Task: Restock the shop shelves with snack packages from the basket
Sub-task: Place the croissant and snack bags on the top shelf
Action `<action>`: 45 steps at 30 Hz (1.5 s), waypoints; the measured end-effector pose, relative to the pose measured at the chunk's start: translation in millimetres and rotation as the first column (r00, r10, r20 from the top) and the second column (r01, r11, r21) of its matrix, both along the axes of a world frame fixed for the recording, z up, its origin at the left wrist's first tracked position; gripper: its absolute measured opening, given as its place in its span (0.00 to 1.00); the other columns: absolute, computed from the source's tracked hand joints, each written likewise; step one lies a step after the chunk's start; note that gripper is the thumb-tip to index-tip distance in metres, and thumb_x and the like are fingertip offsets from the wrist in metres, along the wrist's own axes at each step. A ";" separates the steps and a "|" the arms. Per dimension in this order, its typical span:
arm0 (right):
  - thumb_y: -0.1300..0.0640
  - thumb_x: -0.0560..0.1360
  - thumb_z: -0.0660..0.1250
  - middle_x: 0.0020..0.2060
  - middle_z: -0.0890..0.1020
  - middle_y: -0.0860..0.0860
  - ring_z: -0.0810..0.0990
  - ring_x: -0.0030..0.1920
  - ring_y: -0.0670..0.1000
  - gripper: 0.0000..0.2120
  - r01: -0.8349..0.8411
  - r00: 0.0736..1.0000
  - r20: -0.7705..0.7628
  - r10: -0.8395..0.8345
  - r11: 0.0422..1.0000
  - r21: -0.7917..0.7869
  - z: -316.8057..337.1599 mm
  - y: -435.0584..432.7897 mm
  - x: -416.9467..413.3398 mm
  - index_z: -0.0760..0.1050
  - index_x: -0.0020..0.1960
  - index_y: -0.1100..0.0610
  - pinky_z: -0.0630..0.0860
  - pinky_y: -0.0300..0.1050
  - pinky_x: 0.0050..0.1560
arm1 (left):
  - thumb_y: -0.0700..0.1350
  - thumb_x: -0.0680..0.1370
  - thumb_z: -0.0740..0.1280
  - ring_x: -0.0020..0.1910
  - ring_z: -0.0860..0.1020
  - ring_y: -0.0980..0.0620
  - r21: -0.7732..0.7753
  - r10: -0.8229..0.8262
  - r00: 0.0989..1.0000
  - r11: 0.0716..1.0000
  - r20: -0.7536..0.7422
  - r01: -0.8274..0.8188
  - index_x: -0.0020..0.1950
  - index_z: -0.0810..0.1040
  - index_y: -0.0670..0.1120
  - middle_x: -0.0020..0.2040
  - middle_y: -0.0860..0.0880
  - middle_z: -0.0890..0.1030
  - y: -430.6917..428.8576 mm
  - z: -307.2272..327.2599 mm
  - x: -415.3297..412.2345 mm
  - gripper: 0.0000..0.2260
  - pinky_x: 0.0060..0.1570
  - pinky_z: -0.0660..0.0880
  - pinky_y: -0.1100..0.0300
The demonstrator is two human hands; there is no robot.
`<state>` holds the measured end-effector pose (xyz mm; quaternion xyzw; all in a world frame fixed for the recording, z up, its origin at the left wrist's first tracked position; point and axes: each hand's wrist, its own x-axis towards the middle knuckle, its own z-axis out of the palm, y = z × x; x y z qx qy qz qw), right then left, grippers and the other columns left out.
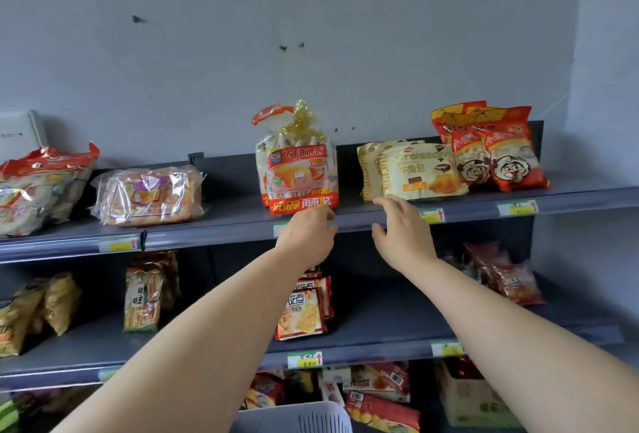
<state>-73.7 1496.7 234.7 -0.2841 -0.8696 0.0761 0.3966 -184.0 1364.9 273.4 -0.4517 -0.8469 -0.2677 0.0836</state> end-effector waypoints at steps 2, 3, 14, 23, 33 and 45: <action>0.55 0.79 0.64 0.69 0.70 0.51 0.68 0.69 0.54 0.22 0.033 0.999 -0.006 -0.033 0.999 -0.009 3.4 34.4 22.8 0.67 0.72 0.53 0.71 0.52 0.63 | 0.47 0.82 0.61 0.61 0.75 0.46 -0.009 -0.033 0.999 0.999 -0.001 0.033 0.71 0.70 0.49 0.65 0.47 0.76 37.4 2.4 18.8 0.17 0.53 0.75 0.53; 0.55 0.79 0.64 0.70 0.70 0.50 0.68 0.69 0.54 0.22 0.051 0.999 -0.009 -0.051 0.999 -0.015 5.4 52.4 35.0 0.67 0.72 0.53 0.71 0.52 0.63 | 0.47 0.82 0.61 0.61 0.75 0.46 -0.014 -0.047 0.999 0.999 -0.002 0.047 0.71 0.69 0.49 0.66 0.46 0.76 57.1 3.4 28.7 0.17 0.54 0.75 0.53; 0.56 0.79 0.63 0.70 0.69 0.53 0.67 0.69 0.56 0.21 0.227 0.970 -0.037 -0.240 0.951 -0.210 28.2 260.2 143.3 0.66 0.72 0.53 0.71 0.56 0.63 | 0.47 0.81 0.62 0.65 0.73 0.46 0.100 -0.228 0.970 0.970 0.081 0.220 0.74 0.66 0.47 0.69 0.47 0.73 272.3 19.4 118.6 0.21 0.57 0.71 0.55; 0.56 0.76 0.65 0.66 0.72 0.57 0.72 0.64 0.60 0.23 0.221 0.955 -0.110 -0.276 0.907 -0.359 28.7 355.9 137.1 0.68 0.70 0.53 0.72 0.50 0.57 | 0.44 0.81 0.63 0.51 0.73 0.49 0.150 -0.260 0.948 0.961 0.183 0.234 0.71 0.64 0.43 0.63 0.45 0.76 382.9 31.8 127.7 0.19 0.48 0.72 0.56; 0.46 0.77 0.68 0.71 0.67 0.59 0.70 0.68 0.61 0.35 0.165 0.907 -0.243 -0.344 0.821 -0.547 33.5 445.4 107.5 0.57 0.76 0.59 0.71 0.55 0.65 | 0.39 0.77 0.64 0.72 0.62 0.40 0.153 -0.225 0.963 0.967 0.152 0.202 0.73 0.61 0.41 0.73 0.42 0.63 475.1 32.3 97.0 0.25 0.70 0.66 0.46; 0.46 0.57 0.83 0.54 0.83 0.52 0.79 0.58 0.54 0.35 -0.218 0.901 -0.408 -0.148 0.658 -0.721 34.1 517.6 109.4 0.77 0.60 0.56 0.74 0.52 0.61 | 0.31 0.75 0.64 0.78 0.50 0.39 0.118 -0.040 0.935 0.993 0.352 -0.002 0.80 0.41 0.43 0.79 0.41 0.44 542.0 46.9 76.6 0.41 0.75 0.59 0.46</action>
